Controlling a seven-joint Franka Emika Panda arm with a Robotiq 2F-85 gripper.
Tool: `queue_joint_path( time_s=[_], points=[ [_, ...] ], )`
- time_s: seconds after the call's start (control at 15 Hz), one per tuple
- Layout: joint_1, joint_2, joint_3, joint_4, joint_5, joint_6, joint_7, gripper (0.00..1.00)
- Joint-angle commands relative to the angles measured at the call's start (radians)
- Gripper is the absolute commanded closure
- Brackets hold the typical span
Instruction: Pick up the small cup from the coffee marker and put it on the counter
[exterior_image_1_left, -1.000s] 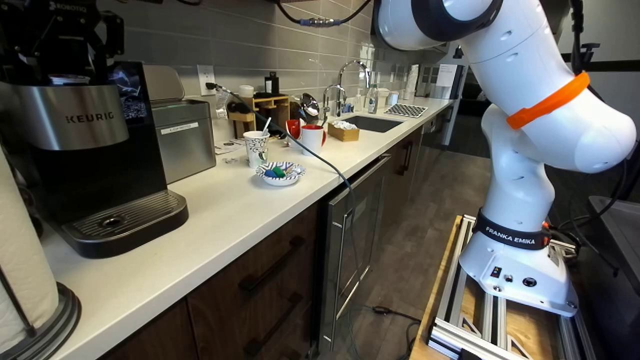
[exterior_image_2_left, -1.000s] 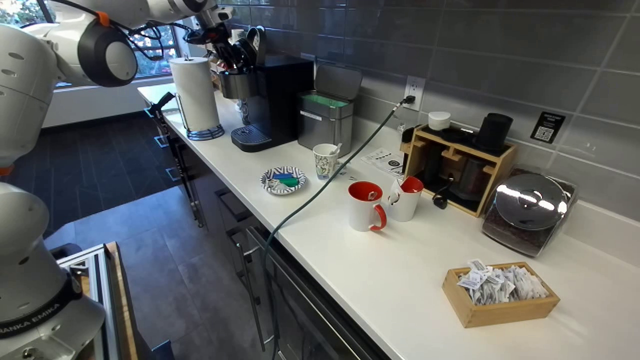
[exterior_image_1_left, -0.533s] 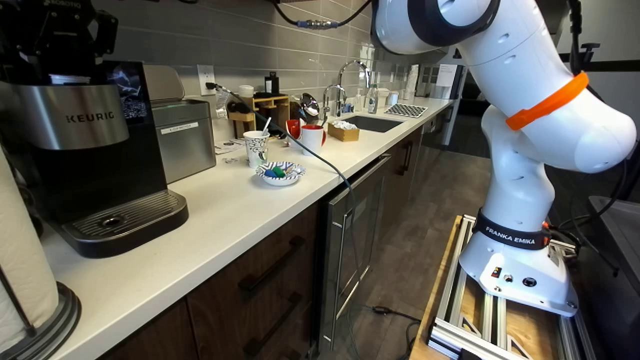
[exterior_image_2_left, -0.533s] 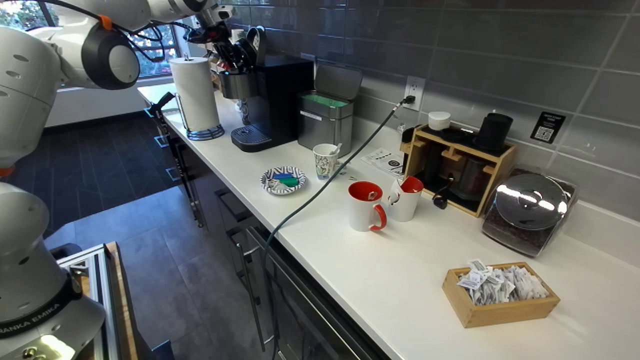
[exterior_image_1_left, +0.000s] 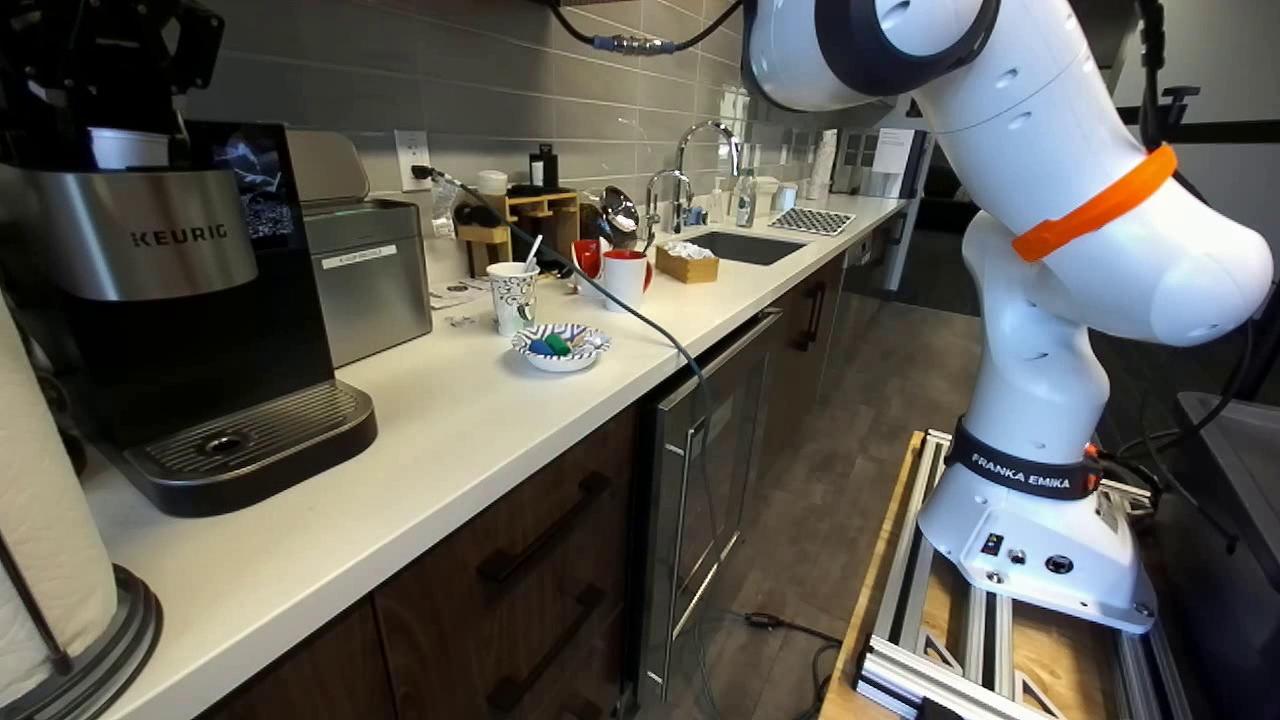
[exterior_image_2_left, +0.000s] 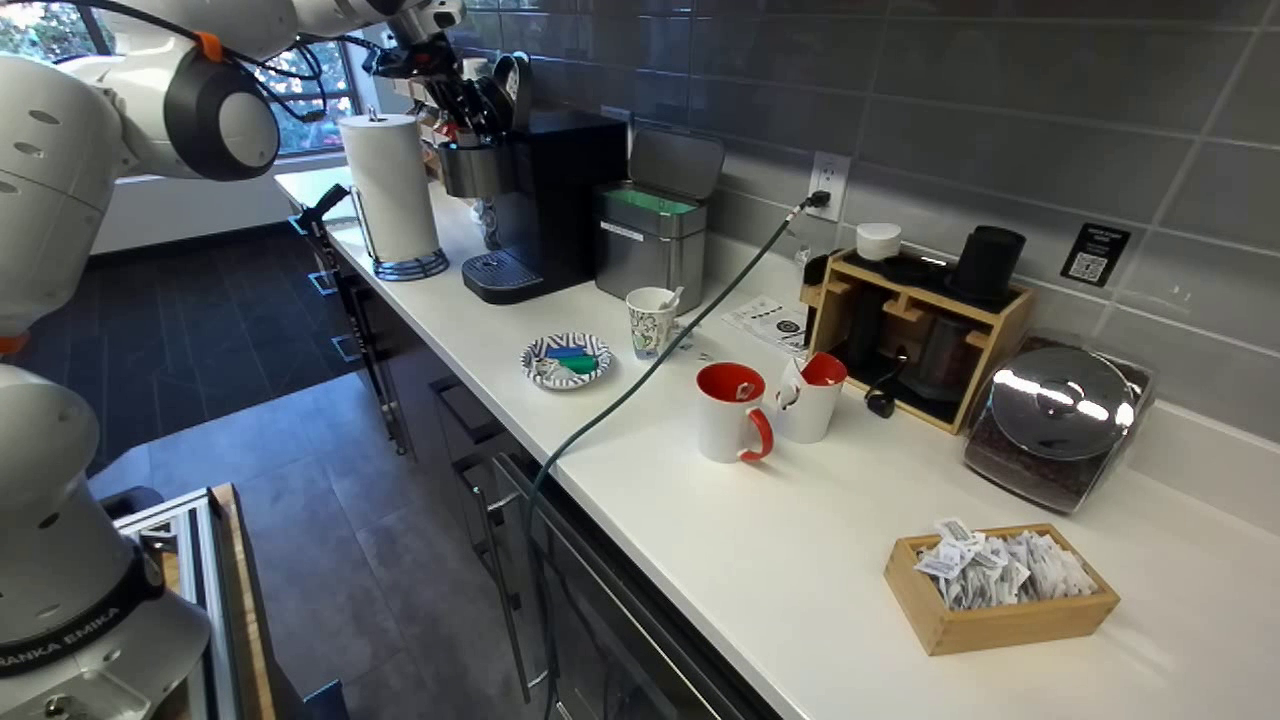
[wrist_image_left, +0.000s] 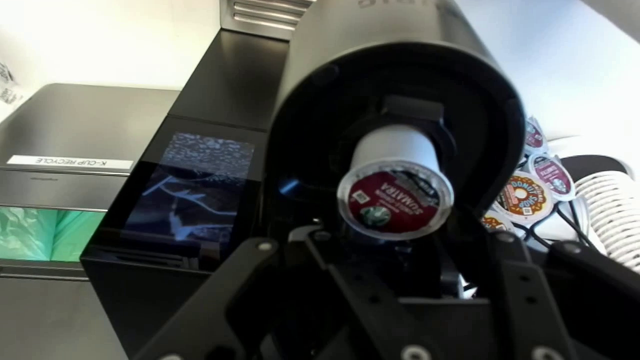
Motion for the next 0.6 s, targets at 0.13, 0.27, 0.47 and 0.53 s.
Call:
queue_joint_path(
  time_s=[0.13, 0.27, 0.47, 0.53],
  points=[
    [0.051, -0.042, 0.001, 0.021, -0.017, -0.071, 0.004, 0.72],
    [0.072, -0.071, 0.018, -0.002, -0.005, -0.061, 0.019, 0.72],
    [0.131, -0.119, 0.022, -0.042, -0.018, -0.050, 0.119, 0.72],
    [0.149, -0.131, 0.019, -0.055, -0.021, -0.052, 0.168, 0.72]
  ],
)
